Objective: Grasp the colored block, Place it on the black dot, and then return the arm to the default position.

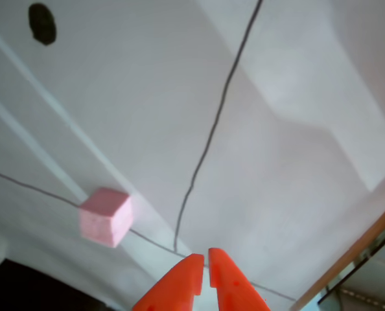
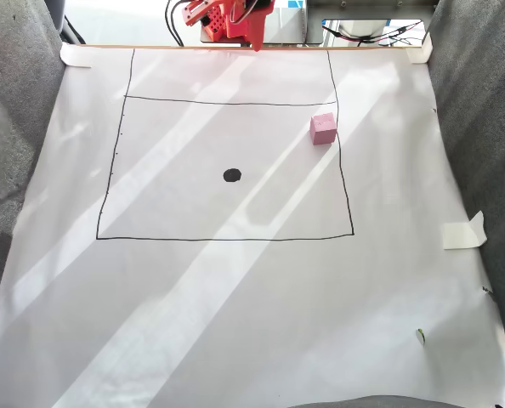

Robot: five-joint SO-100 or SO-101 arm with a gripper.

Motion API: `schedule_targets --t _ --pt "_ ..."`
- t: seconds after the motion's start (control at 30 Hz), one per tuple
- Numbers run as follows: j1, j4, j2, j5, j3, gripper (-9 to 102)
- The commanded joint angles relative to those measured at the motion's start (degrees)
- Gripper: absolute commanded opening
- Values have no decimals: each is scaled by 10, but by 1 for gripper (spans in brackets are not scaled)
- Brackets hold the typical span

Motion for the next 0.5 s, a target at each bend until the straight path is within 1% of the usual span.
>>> schedule_targets --t 0.0,0.17,0.23,0.37,0.47 --pt "-19 10 -66 15 -85 0" --pt "-27 19 -198 34 -190 0" --pt "-25 55 -277 47 -266 0" --pt "-26 168 -438 52 -449 0" --pt "-22 182 -491 58 -516 0"
